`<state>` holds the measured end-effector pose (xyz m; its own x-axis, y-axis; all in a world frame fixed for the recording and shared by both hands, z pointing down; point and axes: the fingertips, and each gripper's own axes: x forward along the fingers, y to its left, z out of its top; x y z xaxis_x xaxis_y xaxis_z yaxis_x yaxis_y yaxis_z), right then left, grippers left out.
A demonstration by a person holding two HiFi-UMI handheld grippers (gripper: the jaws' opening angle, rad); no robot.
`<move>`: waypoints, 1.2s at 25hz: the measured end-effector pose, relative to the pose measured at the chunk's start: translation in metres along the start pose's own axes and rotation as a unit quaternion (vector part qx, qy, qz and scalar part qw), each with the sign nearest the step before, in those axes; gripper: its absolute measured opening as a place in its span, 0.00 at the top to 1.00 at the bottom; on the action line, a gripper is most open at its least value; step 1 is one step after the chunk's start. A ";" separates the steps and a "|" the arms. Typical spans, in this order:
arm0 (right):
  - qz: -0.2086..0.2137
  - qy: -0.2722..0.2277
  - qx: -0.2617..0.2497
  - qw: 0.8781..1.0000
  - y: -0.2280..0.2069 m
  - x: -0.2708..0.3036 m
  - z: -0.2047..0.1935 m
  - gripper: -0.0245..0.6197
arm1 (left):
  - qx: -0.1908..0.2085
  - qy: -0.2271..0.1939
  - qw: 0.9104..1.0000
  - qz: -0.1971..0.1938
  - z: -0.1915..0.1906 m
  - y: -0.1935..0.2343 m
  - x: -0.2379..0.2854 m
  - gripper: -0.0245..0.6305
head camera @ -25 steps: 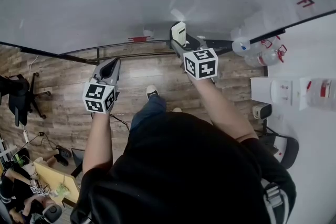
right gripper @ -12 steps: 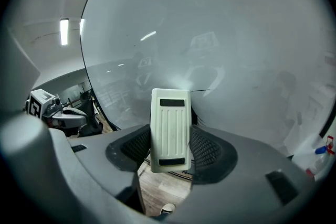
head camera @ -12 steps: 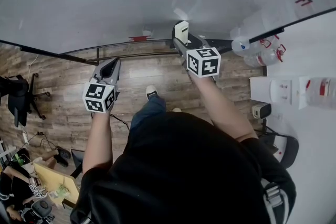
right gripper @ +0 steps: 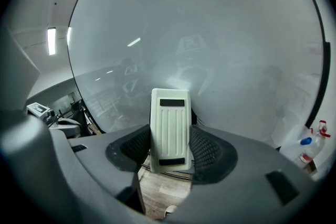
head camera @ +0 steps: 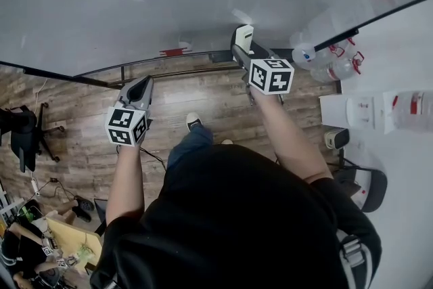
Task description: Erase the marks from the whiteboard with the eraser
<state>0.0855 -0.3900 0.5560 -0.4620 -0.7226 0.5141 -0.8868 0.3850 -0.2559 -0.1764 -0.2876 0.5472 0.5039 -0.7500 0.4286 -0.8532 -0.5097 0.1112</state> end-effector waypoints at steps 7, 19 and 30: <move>-0.037 -0.005 0.026 0.999 -0.043 -0.015 -0.006 0.61 | 0.010 0.002 1.000 -0.012 0.006 -0.012 0.011 0.94; -0.050 -0.023 0.012 0.998 -0.048 -0.015 -0.005 0.61 | 0.013 0.008 1.000 -0.015 0.007 -0.020 0.016 0.94; 0.035 0.001 0.014 0.999 0.029 0.020 -0.008 0.61 | 0.001 0.011 1.000 0.009 -0.004 -0.010 -0.003 0.94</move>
<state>0.0502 -0.3888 0.5650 -0.5225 -0.6936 0.4959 -0.8526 0.4177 -0.3141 -0.1694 -0.2785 0.5480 0.4863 -0.7495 0.4492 -0.8614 -0.4974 0.1027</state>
